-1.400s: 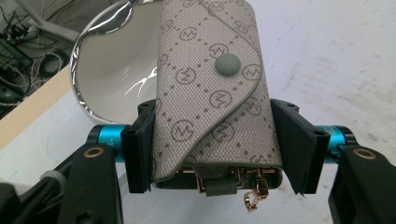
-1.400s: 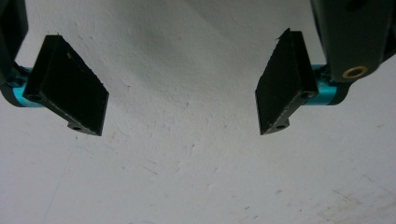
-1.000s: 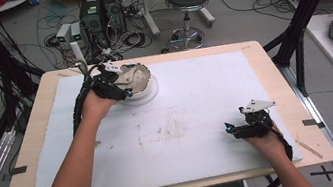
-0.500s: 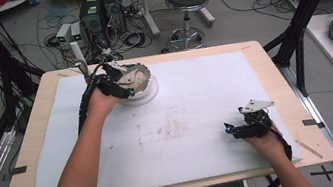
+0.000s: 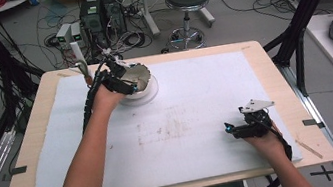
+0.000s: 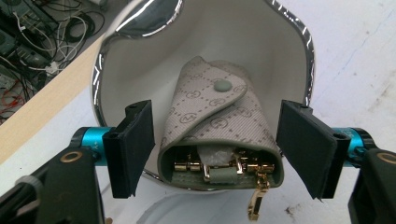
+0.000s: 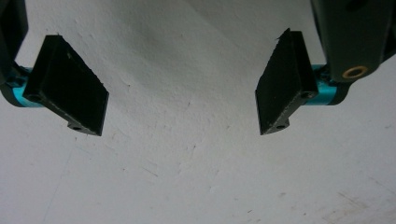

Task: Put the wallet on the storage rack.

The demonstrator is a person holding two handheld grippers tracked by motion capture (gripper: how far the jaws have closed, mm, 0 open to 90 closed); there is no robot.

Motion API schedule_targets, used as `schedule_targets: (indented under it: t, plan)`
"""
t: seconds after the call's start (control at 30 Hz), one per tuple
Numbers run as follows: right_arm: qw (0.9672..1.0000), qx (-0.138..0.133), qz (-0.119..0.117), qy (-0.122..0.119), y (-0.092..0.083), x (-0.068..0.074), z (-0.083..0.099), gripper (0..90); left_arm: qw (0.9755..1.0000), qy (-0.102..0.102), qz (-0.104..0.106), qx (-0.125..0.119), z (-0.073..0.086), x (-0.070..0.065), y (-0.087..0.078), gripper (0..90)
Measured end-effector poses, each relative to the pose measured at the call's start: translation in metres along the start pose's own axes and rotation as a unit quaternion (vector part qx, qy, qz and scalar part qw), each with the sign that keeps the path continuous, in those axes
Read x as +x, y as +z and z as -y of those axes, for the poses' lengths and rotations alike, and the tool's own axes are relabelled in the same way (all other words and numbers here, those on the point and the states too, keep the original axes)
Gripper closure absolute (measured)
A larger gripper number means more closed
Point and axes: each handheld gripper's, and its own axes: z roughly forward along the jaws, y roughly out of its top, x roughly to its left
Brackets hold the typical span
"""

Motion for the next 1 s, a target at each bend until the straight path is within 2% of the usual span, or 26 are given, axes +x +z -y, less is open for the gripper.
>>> schedule_targets:
  t: [0.23, 0.43, 0.53, 0.67, 0.77, 1.0]
  plan:
    - [1.0, -0.005, 0.001, -0.001, -0.001, 0.0, -0.001, 17.5, 0.9984, -0.036, 0.008, -0.043, 0.014, 0.003, -0.02, 21.7]
    - [1.0, -0.008, 0.0, -0.003, -0.001, 0.001, -0.002, 17.5, 0.9956, -0.055, 0.004, -0.075, 0.035, -0.007, -0.043, 21.3]
    - [0.9999, -0.011, -0.002, -0.007, -0.003, 0.004, -0.003, 17.5, 0.9944, -0.054, 0.01, -0.091, 0.043, -0.013, -0.053, 21.2]
    - [0.9999, -0.014, -0.002, -0.007, -0.004, 0.005, -0.004, 17.5, 0.994, -0.046, 0.021, -0.097, 0.054, -0.021, -0.064, 21.0]
    - [0.9999, -0.015, -0.001, -0.008, -0.004, 0.005, -0.004, 17.5, 0.9921, -0.037, 0.031, -0.116, 0.065, -0.03, -0.071, 20.6]
    - [0.9999, -0.015, -0.001, -0.008, -0.005, 0.006, -0.004, 17.5, 0.9907, -0.027, 0.054, -0.122, 0.085, -0.048, -0.073, 20.7]
